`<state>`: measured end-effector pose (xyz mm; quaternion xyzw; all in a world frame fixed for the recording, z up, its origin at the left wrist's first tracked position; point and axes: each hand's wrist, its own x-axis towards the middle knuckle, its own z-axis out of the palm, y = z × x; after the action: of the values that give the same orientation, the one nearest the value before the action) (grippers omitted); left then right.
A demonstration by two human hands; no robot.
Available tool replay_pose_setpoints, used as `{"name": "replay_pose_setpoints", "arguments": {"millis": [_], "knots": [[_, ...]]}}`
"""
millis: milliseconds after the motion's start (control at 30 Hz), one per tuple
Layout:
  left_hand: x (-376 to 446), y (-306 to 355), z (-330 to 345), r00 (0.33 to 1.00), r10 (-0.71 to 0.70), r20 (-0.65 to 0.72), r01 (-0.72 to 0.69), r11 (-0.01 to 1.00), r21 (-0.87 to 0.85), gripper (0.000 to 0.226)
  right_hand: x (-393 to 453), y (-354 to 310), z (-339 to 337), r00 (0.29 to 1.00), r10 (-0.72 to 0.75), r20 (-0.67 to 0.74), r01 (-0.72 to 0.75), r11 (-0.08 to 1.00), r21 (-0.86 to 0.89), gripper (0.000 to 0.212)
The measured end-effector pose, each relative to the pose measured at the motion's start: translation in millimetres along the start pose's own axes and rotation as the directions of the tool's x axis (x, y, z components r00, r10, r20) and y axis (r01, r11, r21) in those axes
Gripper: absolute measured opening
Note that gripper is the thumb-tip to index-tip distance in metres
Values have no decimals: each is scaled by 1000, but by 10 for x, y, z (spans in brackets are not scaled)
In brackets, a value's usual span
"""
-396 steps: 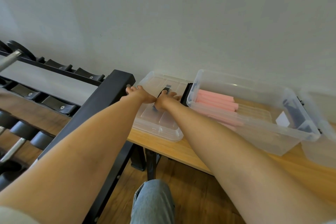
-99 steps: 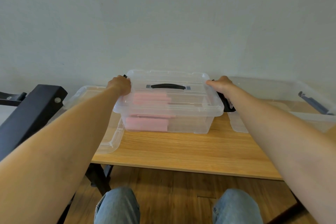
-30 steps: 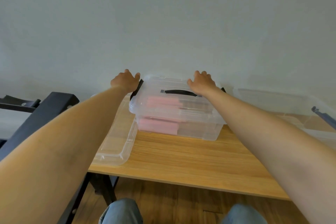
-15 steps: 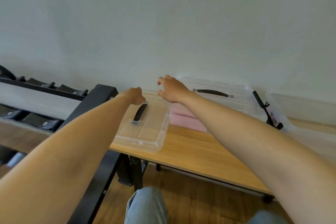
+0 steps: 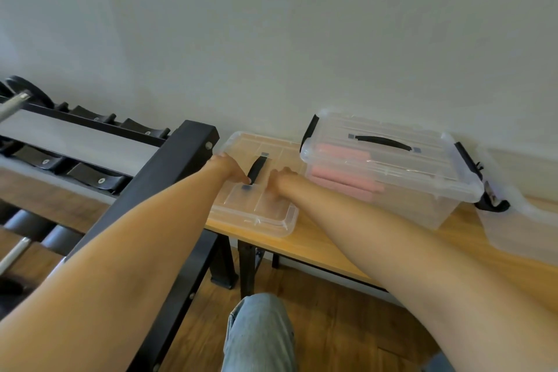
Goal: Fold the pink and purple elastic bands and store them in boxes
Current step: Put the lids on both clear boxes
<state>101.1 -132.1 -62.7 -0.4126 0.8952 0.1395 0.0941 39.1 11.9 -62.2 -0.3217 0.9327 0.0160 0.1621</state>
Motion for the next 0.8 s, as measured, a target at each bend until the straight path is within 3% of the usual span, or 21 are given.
{"name": "replay_pose_setpoints", "arguments": {"millis": [100,233,333,433,533,633,800], "knots": [[-82,6,-23,994,-73,-84,78,994,70,128,48,38,121,997,58,-47,-53,993,103,71],[81,-38,16,992,-129,-14,129,991,21,143,7,25,174,997,60,-45,-54,991,126,78],[143,-50,34,987,-159,-1,159,987,-23,145,-38,95,185,993,27,-119,-14,994,109,70],[163,-82,-47,982,-190,16,191,977,-99,126,-139,188,148,973,-6,-231,40,989,142,61],[246,-160,-68,974,-224,44,227,968,-103,89,-209,248,124,945,-14,-326,75,982,176,51],[212,-213,-99,973,-222,-56,218,973,-74,59,-216,263,163,919,-28,-394,109,977,185,49],[175,-270,-288,977,-186,-109,176,980,-91,56,-237,297,171,903,-38,-427,131,973,190,53]]}}
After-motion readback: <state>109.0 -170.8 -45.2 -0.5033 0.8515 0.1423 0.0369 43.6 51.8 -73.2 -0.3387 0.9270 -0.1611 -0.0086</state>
